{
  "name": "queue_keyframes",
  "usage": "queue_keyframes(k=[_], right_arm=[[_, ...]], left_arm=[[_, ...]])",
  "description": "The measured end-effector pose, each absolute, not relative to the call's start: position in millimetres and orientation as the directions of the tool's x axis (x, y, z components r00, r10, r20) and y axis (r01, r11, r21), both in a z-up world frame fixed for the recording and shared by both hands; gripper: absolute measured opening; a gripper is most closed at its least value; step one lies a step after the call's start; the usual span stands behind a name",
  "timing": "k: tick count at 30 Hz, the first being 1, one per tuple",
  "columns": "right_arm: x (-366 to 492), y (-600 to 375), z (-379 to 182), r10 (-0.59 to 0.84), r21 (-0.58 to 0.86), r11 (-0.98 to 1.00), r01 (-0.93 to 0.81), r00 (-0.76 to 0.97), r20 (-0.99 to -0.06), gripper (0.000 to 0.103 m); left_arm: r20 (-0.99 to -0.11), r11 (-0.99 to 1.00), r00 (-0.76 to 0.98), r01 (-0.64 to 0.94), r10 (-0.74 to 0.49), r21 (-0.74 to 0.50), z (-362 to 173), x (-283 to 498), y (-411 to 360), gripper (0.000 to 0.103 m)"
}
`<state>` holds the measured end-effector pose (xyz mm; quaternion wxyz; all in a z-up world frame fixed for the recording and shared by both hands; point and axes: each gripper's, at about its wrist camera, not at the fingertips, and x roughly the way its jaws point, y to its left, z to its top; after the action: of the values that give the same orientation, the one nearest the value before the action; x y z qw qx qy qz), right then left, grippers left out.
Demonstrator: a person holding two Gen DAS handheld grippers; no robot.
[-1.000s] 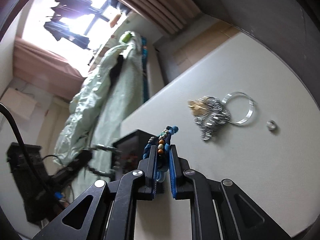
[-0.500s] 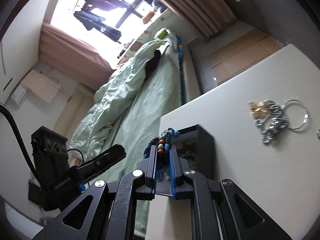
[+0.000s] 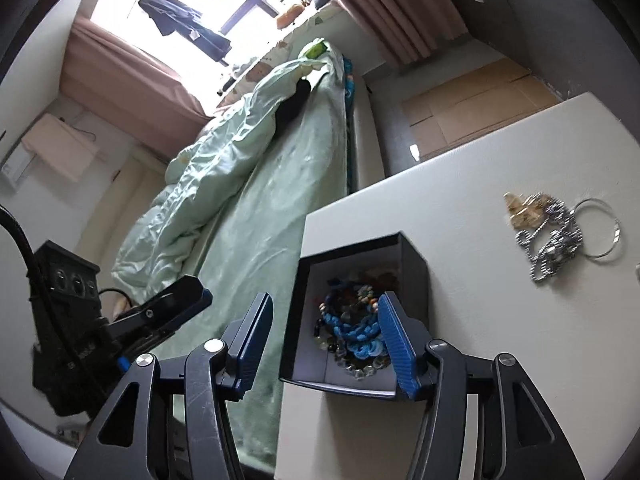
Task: Organize jewelry
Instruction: 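Carry the blue beaded bracelet into the black box and open the left gripper, then move both tools back toward the silver chain and hoop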
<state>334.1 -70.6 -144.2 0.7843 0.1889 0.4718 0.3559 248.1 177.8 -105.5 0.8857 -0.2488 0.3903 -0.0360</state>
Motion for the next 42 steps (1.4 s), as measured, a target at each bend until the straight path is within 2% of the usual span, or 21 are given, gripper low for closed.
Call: queue_keyframes(k=[12, 14, 16, 18, 20, 25, 26, 34, 42], right_arm=[[340, -124, -131, 0.7, 0.616, 0.714, -0.332, 0.34, -0.628, 0.056], [342, -133, -130, 0.685, 0.604, 0.729, -0.323, 0.35, -0.639, 0.057], [343, -143, -128, 0.679, 0.604, 0.734, -0.311, 0.361, -0.639, 0.063], [345, -152, -127, 0.67, 0.6, 0.742, -0.298, 0.371, -0.643, 0.064], [346, -161, -127, 0.661, 0.598, 0.749, -0.284, 0.378, -0.648, 0.066], [348, -190, -123, 0.629, 0.586, 0.772, -0.246, 0.425, -0.651, 0.087], [349, -195, -123, 0.626, 0.589, 0.773, -0.236, 0.429, -0.651, 0.088], [357, -239, -133, 0.566, 0.579, 0.805, -0.13, 0.457, -0.686, 0.089], [365, -255, -146, 0.537, 0.55, 0.829, -0.105, 0.424, -0.729, 0.089]], left_arm=[[-0.682, 0.883, 0.675, -0.094, -0.283, -0.46, -106, 261, 154, 0.065], [-0.68, 0.884, 0.674, -0.085, -0.289, -0.46, -105, 263, 148, 0.069], [-0.678, 0.889, 0.677, -0.077, -0.287, -0.452, -104, 267, 141, 0.076], [-0.674, 0.891, 0.68, -0.065, -0.289, -0.449, -103, 269, 134, 0.082], [-0.674, 0.89, 0.674, -0.053, -0.303, -0.453, -104, 273, 126, 0.082], [-0.697, 0.908, 0.644, -0.01, -0.315, -0.42, -108, 286, 97, 0.082], [-0.7, 0.911, 0.64, -0.002, -0.316, -0.413, -109, 288, 93, 0.082], [-0.724, 0.932, 0.603, 0.098, -0.334, -0.349, -111, 302, 43, 0.082], [-0.777, 0.946, 0.539, 0.183, -0.324, -0.267, -117, 325, 4, 0.082]])
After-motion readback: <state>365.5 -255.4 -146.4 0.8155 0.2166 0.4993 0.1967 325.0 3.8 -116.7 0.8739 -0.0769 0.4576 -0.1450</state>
